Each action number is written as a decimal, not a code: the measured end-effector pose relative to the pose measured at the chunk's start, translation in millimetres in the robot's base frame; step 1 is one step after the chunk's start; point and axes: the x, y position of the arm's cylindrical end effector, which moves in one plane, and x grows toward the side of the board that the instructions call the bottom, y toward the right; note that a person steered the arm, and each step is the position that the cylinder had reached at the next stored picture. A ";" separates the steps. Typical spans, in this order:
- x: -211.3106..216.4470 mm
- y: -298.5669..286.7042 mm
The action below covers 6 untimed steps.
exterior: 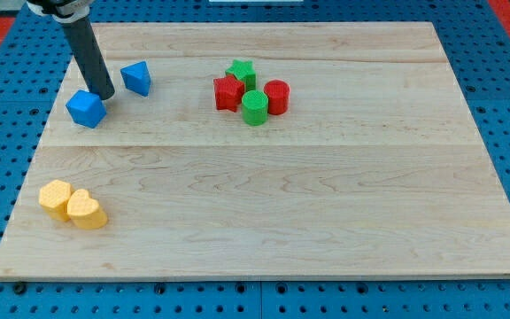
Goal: Move blue cube into the yellow blocks
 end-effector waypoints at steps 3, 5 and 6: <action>40.7 -37.9; 110.9 -6.4; 145.5 -14.3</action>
